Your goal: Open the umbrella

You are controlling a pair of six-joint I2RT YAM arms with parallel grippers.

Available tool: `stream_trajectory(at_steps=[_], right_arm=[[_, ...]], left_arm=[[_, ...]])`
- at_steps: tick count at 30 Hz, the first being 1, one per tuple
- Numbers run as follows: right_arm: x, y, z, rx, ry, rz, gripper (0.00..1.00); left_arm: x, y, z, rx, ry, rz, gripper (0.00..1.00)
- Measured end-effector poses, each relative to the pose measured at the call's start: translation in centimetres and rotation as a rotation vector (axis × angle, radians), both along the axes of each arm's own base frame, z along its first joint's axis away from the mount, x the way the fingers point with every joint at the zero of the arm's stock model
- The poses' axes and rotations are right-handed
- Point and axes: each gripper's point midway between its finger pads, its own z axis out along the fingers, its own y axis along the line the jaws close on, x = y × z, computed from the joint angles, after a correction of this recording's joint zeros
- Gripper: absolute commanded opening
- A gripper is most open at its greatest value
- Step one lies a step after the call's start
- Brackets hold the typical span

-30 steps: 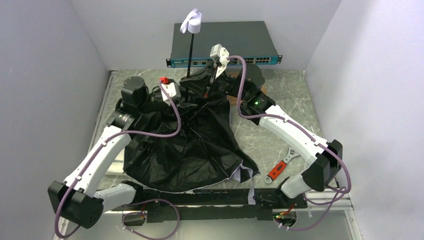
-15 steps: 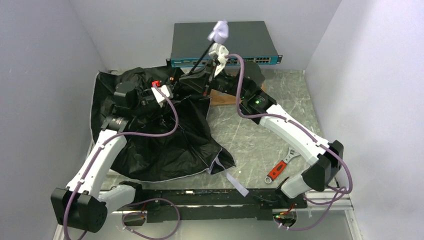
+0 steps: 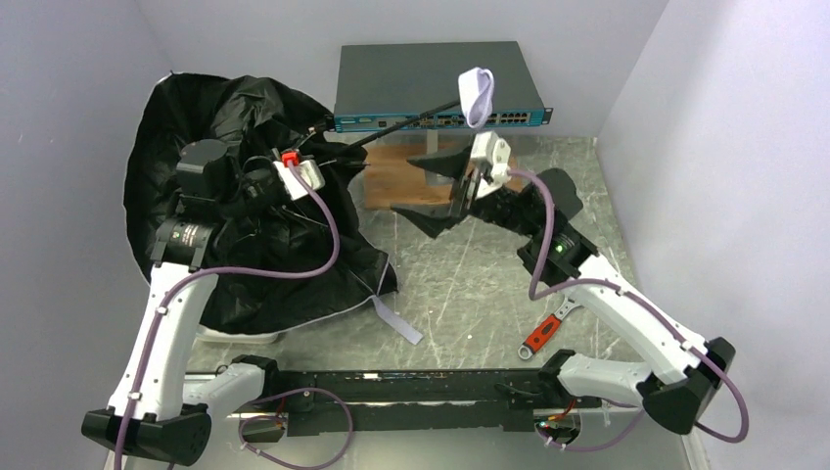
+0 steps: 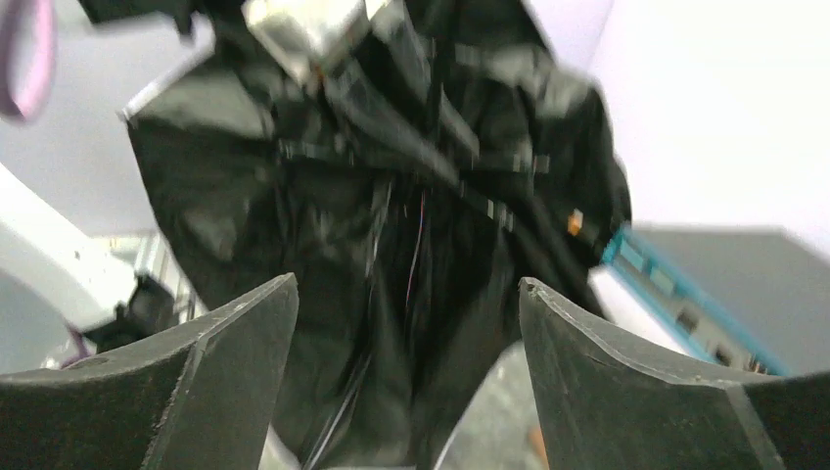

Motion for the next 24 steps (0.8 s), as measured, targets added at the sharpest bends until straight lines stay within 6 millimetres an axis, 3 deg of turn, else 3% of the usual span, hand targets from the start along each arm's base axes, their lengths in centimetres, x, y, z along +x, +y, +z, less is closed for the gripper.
stream_trajectory(at_steps=[4,8,11,14,16,18,21,24], right_arm=[[0.6,-2.1,-6.1,-0.128,0.105,-0.099,0.91],[4.8,-7.2,-9.8,-0.220,0.241,-0.311,0.98],[8.1,-11.9,-11.1,-0.270,0.347,-0.475,0.98],[10.9,-14.4,-9.2,-0.278,0.421,-0.527,0.92],[12.2,-14.5,-6.6,-0.263,0.434,-0.490,0.91],[11.9,-13.2,-4.5,-0.250,0.434,-0.396,0.91],[9.6,-10.0,-2.3,-0.263,0.432,-0.230,0.93],[5.8,-5.9,-1.4,-0.317,0.406,-0.068,0.94]], left_arm=[[-0.5,1.3,1.7,0.115,-0.091,0.029,0.00],[-1.4,3.2,2.6,0.279,-0.204,0.069,0.00],[-1.9,4.8,3.1,0.411,-0.271,0.109,0.00],[-2.2,6.1,4.2,0.512,-0.319,0.145,0.00],[-2.3,6.8,5.1,0.567,-0.357,0.164,0.00],[-2.3,7.1,5.3,0.611,-0.383,0.168,0.00],[-2.1,7.5,4.6,0.684,-0.401,0.166,0.00],[-1.8,8.1,2.8,0.759,-0.386,0.161,0.00]])
